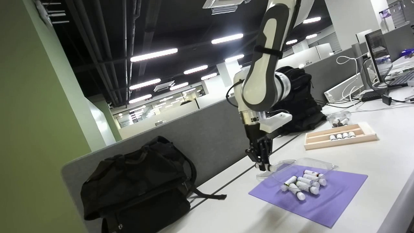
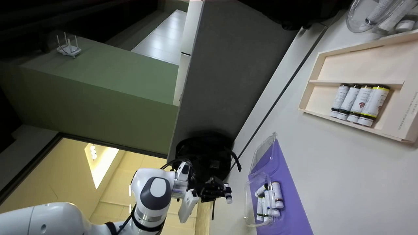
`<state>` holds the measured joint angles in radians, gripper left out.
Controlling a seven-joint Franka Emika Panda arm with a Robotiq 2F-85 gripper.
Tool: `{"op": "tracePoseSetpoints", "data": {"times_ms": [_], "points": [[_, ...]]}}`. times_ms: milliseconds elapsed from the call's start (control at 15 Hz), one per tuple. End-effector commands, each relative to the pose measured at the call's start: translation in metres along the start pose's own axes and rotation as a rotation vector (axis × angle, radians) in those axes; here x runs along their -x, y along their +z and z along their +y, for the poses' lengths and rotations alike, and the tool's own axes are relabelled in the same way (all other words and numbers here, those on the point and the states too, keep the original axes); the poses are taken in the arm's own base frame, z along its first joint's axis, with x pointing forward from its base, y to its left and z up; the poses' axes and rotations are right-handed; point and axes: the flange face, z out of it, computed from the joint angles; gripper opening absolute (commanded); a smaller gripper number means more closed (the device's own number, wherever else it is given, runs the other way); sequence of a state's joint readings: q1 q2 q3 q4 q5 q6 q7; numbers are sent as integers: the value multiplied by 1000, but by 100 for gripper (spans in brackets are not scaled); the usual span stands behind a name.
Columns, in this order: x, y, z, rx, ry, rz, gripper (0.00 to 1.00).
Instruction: Pick up the bottle from the table and put it in the clear container
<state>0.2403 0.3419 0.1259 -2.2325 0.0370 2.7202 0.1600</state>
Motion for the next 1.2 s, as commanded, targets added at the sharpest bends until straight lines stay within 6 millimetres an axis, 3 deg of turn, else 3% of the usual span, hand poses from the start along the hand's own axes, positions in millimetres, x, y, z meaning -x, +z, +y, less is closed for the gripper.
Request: {"op": "tracePoseSetpoints", "data": {"times_ms": [0,467,800,933,1000,1133], "points": [[45,-15,21,34,58,22,7],[65,3,69,37,138,109,7],[73,21,85,43,185,68,7],[80,17,87,43,196,51,7],[83,15,88,43,200,44,52],[88,8,90,43,208,36,58]]}}
